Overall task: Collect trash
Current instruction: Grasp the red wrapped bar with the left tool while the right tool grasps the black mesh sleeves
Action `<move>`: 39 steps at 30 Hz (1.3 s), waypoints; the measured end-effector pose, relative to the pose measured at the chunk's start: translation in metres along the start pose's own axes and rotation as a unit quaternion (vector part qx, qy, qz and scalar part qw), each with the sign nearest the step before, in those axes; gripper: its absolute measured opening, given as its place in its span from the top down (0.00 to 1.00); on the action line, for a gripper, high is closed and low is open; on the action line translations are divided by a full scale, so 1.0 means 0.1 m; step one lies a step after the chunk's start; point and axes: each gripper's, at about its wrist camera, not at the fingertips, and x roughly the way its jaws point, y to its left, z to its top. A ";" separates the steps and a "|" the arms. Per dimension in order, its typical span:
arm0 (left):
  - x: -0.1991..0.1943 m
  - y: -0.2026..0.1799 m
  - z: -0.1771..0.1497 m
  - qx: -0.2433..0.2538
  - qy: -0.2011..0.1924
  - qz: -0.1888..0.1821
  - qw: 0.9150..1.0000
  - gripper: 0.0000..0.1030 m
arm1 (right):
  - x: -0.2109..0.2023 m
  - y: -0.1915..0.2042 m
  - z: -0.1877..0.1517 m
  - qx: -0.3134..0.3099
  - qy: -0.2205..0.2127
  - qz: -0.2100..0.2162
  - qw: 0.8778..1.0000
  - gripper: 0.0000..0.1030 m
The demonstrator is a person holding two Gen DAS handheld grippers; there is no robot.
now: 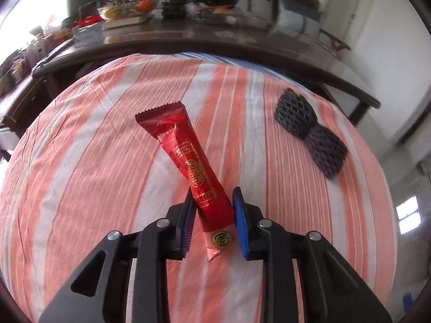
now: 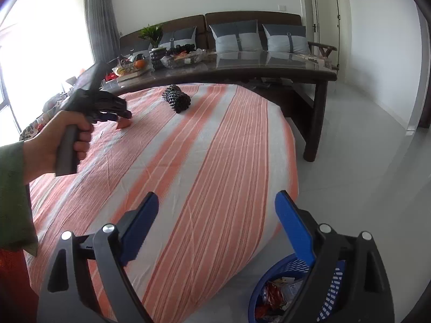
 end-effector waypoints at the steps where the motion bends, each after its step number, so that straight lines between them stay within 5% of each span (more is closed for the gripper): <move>1: -0.07 0.05 -0.06 0.012 0.004 -0.010 1.000 0.74 | 0.04 0.01 0.01 -0.002 0.007 -0.001 1.000 0.17; 5: -0.37 0.26 -0.39 0.074 0.014 -0.045 0.996 0.75 | 0.33 0.09 0.29 -0.010 0.056 0.011 0.998 0.17; 9: -0.50 0.36 -0.66 0.109 0.027 -0.084 0.990 0.74 | 0.85 0.40 0.92 -0.048 0.096 0.042 0.993 0.17; 15: -0.54 0.30 -0.76 0.147 0.037 -0.142 0.978 0.76 | 1.85 0.86 1.64 -0.121 0.133 0.004 0.984 0.17; 21: -0.53 0.15 -0.86 0.188 0.045 -0.161 0.968 0.76 | 2.50 0.93 1.89 -0.089 0.151 -0.007 0.984 0.17; 22: -0.53 0.15 -0.85 0.187 0.046 -0.163 0.968 0.76 | 2.57 0.93 1.87 -0.080 0.160 0.000 0.984 0.24; 23: -0.52 0.16 -0.84 0.185 0.047 -0.165 0.968 0.76 | 2.60 0.94 1.86 -0.078 0.164 0.003 0.983 0.52; 24: -0.52 0.17 -0.84 0.182 0.048 -0.168 0.968 0.76 | 2.60 0.95 1.83 -0.078 0.167 0.002 0.983 0.62; 31: -0.57 0.12 -0.90 0.181 0.046 -0.168 0.968 0.72 | 1.93 0.81 1.44 -0.062 0.153 0.025 0.986 0.64; 39: -0.73 0.05 -1.01 0.179 0.022 -0.133 0.974 0.25 | 0.89 0.60 0.52 -0.046 0.179 0.001 0.983 0.63</move>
